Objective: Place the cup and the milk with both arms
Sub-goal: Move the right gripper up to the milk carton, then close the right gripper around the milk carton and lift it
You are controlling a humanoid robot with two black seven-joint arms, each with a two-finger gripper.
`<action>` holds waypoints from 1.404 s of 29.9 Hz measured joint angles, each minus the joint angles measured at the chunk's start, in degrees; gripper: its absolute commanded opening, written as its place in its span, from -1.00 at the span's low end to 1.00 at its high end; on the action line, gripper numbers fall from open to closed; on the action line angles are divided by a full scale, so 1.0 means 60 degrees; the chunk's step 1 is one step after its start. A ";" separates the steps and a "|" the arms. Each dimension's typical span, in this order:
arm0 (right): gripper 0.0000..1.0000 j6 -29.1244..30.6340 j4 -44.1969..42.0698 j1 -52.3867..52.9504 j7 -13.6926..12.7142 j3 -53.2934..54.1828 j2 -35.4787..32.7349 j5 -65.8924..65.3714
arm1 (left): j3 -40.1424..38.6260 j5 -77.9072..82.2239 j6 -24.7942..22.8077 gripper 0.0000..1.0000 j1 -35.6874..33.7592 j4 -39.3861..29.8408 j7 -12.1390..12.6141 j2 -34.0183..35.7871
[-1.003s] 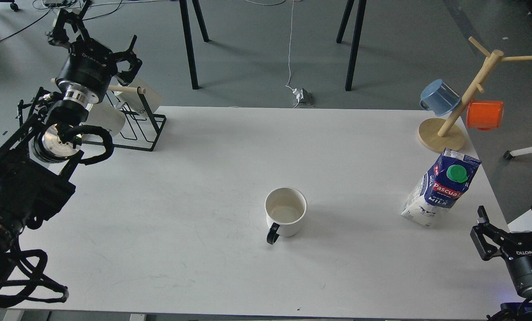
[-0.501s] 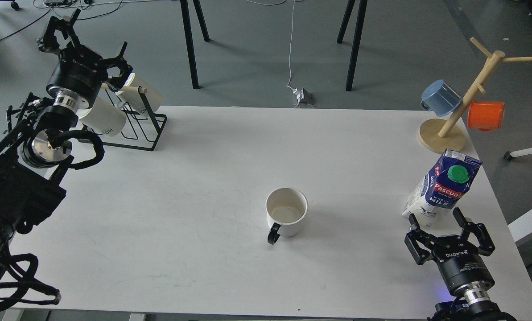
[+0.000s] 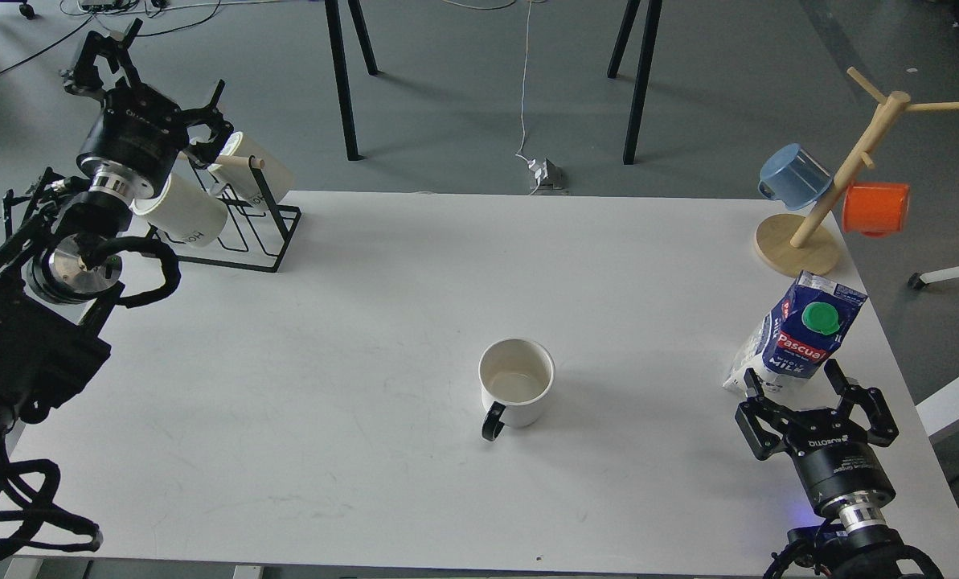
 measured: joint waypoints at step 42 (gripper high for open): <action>0.98 0.0000 -0.1607 0.1679 0.0253 0.0429 0.0472 0.0005 | 0.0015 0.0053 -0.0032 0.99 0.0083 0.0000 -0.0088 0.0306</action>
